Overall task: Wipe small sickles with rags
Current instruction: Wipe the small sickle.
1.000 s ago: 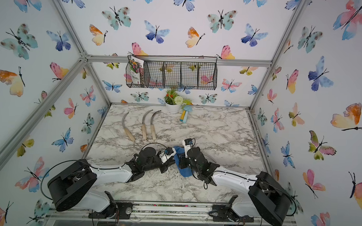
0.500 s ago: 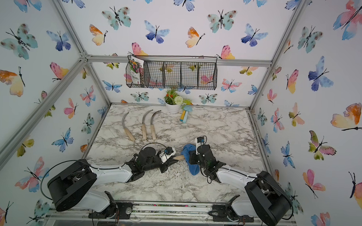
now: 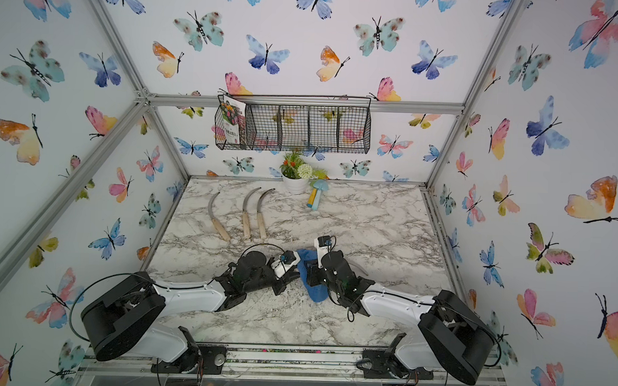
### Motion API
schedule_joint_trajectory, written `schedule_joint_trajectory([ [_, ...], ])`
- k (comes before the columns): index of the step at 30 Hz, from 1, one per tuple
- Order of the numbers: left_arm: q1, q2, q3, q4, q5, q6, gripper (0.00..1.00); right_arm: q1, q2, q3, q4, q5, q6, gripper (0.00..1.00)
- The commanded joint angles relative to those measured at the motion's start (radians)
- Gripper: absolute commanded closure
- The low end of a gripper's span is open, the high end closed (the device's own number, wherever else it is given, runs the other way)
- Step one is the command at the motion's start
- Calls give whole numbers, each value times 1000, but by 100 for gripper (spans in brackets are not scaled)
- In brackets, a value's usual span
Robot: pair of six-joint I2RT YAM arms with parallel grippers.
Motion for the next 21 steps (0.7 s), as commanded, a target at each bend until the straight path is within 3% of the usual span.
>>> schedule_joint_trajectory([
  [1,-1,-32,16,114,9,3,100,-81,17,-69,-71,22,0,98],
  [6,-1,-31,18,114,6,3,100,-93,25,-34,-124,12,-14,98],
  [15,-1,-33,15,116,5,4,100,139,10,67,-153,66,-1,98],
  [21,-1,-42,5,125,-1,7,100,153,28,56,-126,98,1,98],
])
